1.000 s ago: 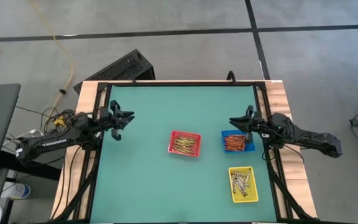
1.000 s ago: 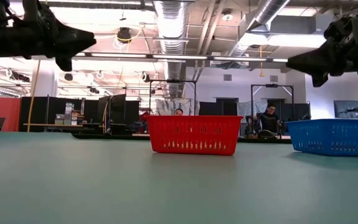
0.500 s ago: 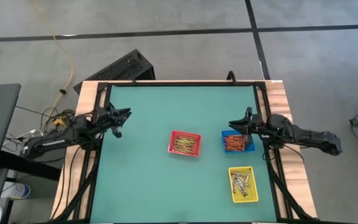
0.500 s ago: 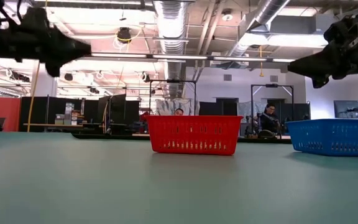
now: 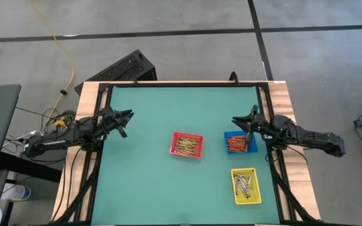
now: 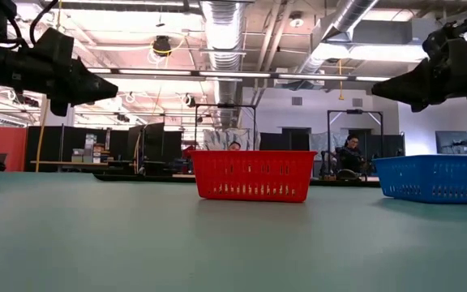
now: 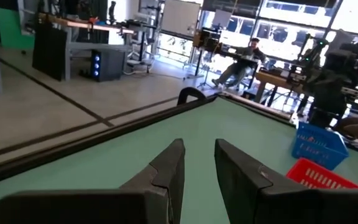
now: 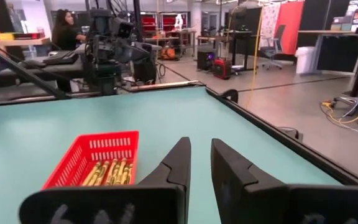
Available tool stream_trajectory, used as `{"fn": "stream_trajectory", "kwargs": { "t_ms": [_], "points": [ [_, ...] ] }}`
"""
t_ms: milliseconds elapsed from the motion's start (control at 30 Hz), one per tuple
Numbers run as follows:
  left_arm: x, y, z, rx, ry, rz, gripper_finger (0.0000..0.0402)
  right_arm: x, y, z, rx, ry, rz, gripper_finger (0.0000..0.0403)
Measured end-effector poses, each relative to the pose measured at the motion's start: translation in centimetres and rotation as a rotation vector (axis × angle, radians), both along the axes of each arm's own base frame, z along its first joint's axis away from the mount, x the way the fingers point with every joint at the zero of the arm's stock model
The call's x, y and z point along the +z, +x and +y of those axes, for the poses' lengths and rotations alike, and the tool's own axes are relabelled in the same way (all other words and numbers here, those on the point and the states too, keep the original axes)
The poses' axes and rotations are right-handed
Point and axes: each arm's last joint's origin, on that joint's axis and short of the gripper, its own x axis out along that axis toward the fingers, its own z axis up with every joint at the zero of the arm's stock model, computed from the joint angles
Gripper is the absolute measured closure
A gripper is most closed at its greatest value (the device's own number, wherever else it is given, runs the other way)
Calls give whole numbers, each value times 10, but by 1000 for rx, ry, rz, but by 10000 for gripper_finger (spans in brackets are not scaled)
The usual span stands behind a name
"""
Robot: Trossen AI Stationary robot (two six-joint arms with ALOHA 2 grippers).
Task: Sort crayons
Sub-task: Return to Home Position
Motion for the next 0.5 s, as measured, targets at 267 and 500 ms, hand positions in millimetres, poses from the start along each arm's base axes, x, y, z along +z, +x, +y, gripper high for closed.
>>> {"fn": "stream_trajectory", "kwargs": {
  "t_ms": [267,500],
  "points": [
    [0,1,-1,-26,12,9,324,0,0,0,3,2,2,340],
    [0,1,-1,-26,15,11,324,0,0,0,7,2,3,340]
  ]
}}
